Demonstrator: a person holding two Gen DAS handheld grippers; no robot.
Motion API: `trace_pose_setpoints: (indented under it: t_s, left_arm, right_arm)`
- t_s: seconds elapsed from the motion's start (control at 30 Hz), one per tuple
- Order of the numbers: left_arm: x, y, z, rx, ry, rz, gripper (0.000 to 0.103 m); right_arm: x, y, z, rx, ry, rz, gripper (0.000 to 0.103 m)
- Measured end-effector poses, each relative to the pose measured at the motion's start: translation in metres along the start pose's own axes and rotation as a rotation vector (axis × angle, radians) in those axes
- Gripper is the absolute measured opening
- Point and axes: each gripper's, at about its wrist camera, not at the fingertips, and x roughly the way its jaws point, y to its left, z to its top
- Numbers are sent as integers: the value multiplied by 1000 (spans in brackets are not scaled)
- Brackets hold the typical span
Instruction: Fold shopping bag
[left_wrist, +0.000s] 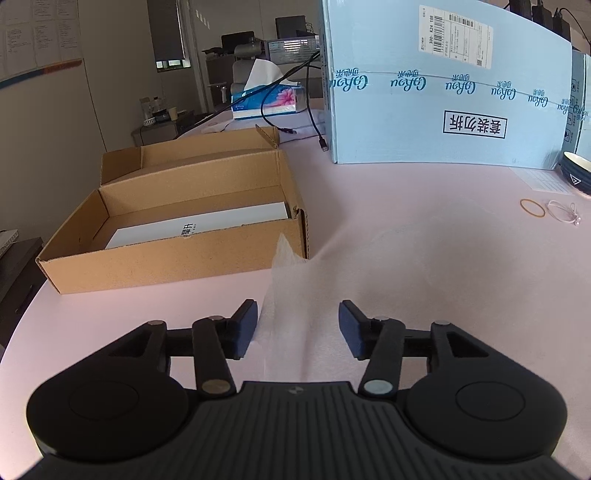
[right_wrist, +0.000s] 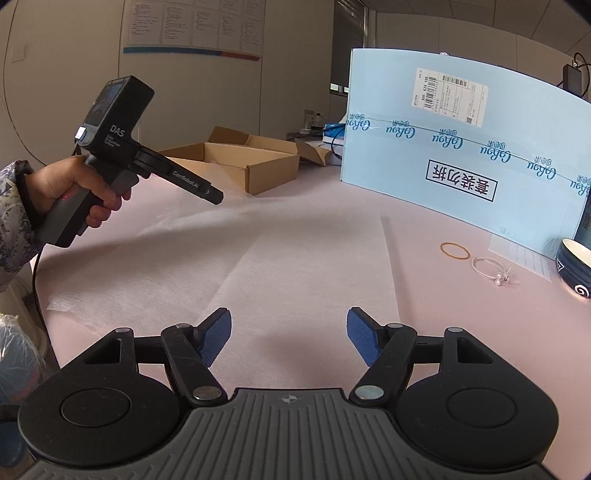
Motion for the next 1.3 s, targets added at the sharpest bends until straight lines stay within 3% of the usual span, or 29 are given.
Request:
trace_pose_setpoints:
  t_s: [0.07, 0.2, 0.3, 0.37, 0.53, 0.63, 0.77, 0.83, 0.97, 1.03, 1.1, 1.2, 1.3]
  left_arm:
    - [-12, 5, -2, -19, -16, -4, 63]
    - [-39, 15, -14, -90, -31, -41, 63]
    - [-65, 17, -31, -146, -42, -78, 66]
    - [-82, 17, -44, -175, -56, -105, 74]
    - [-119, 1, -76, -202, -69, -178, 76]
    - [-123, -8, -91, -216, -57, -184, 76]
    - [-114, -15, -104, -242, -18, -144, 76]
    - [-111, -16, -107, -281, -17, -152, 76]
    - [-112, -23, -106, -265, -25, -177, 76]
    - [-111, -27, -106, -253, -21, -193, 76]
    - [-108, -31, -106, -237, -18, -179, 77]
    - [-108, -40, -105, -209, -21, -159, 77]
    - [-109, -47, -107, -195, -29, -161, 77]
  right_arm:
    - [0, -10, -1, 27, 3, -36, 67]
    - [-1, -30, -3, 97, 5, -77, 67]
    - [-3, -42, -8, 131, 19, -75, 67]
    - [-9, -48, -12, 157, 22, -70, 67]
    - [-32, -61, -26, 204, 16, -49, 67]
    - [-39, -63, -30, 221, 18, -50, 67]
    - [-36, -63, -29, 247, 9, -8, 43]
    - [-29, -63, -27, 252, 22, -8, 42]
    - [-15, -64, -26, 265, 39, -19, 42]
    - [-14, -62, -26, 264, 36, -14, 35]
    - [-13, -60, -28, 256, 37, -2, 17]
    - [-17, -57, -30, 259, 30, -2, 5]
    - [-23, -55, -31, 270, 22, 28, 3]
